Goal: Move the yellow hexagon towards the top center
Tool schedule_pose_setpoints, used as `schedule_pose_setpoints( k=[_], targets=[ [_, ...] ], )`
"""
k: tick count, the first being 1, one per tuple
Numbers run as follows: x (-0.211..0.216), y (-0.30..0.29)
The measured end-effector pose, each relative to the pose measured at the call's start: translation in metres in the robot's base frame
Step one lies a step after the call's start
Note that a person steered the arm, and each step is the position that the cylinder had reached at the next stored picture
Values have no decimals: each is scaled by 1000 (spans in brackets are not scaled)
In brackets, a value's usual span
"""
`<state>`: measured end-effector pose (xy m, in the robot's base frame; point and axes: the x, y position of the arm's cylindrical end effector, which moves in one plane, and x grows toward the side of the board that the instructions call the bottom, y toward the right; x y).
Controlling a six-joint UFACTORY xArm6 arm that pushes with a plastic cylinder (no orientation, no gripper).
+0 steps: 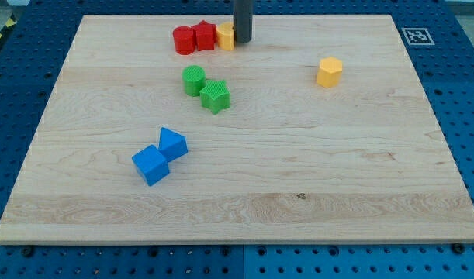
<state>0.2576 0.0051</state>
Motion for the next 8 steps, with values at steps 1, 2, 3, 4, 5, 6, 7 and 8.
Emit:
schedule_pose_setpoints(
  k=[1, 2, 3, 4, 5, 6, 7, 8],
  targets=[
    [0, 0],
    [0, 42],
    [2, 90],
    [2, 91],
    [2, 91],
    [2, 91],
    [16, 91],
    [37, 119]
  ],
)
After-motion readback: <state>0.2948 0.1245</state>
